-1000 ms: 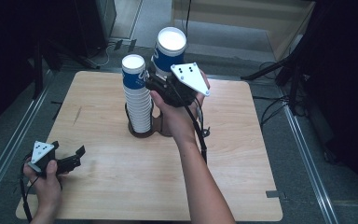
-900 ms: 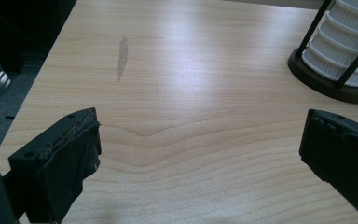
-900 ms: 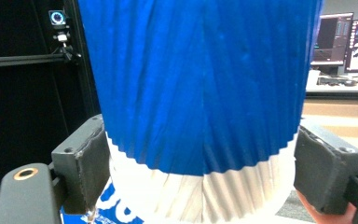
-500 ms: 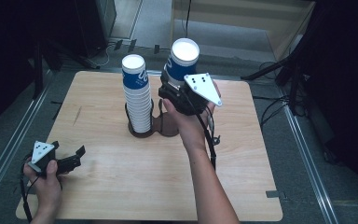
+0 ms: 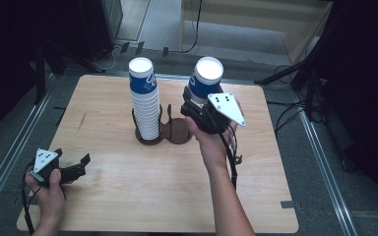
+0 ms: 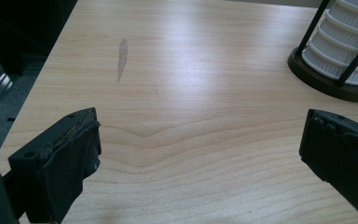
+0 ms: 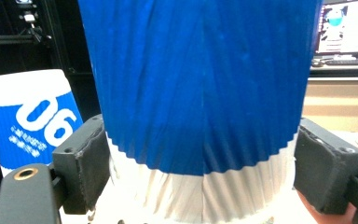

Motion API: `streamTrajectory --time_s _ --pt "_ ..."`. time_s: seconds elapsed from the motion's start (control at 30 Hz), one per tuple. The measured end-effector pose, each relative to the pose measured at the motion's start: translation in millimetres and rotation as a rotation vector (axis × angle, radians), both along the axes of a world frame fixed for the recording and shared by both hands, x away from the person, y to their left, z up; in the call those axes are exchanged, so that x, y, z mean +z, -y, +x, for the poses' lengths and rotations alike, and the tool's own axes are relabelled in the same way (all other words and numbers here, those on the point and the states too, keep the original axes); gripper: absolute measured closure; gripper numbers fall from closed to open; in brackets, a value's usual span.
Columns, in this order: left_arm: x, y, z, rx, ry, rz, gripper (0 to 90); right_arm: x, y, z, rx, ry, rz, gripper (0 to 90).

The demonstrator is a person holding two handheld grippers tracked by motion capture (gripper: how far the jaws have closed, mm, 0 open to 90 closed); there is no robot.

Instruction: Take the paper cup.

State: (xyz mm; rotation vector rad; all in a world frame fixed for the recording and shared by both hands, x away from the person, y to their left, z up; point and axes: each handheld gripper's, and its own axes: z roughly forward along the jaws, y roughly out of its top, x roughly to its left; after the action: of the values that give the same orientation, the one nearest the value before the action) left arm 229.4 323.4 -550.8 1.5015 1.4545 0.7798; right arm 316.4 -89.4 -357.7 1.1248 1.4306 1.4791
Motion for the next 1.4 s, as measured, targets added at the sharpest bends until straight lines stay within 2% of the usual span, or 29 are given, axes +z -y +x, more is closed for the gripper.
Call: streamTrajectory --time_s 0.13,0.73,1.0,1.17,1.4 --pt "-0.2 0.6 0.0 0.0 0.004 0.002 0.0 -10.5 9.8 -5.0 -0.011 -0.005 -0.01 15.6" --pt "0.3 2.8 -1.2 -0.003 0.009 0.026 0.0 -35.0 41.9 -18.2 -0.038 -0.03 -0.014 15.6" --pt "0.2 1.8 -1.9 -0.006 0.018 0.018 0.0 -47.1 46.8 -24.6 -0.035 -0.044 -0.027 15.6" --pt "0.0 1.9 -3.3 0.007 0.037 0.006 0.0 -57.1 48.7 -29.1 -0.028 -0.054 -0.038 15.6" --pt "0.1 1.4 -3.6 -0.002 0.032 0.001 0.0 -67.4 48.9 -32.2 -0.023 -0.067 -0.048 15.6"
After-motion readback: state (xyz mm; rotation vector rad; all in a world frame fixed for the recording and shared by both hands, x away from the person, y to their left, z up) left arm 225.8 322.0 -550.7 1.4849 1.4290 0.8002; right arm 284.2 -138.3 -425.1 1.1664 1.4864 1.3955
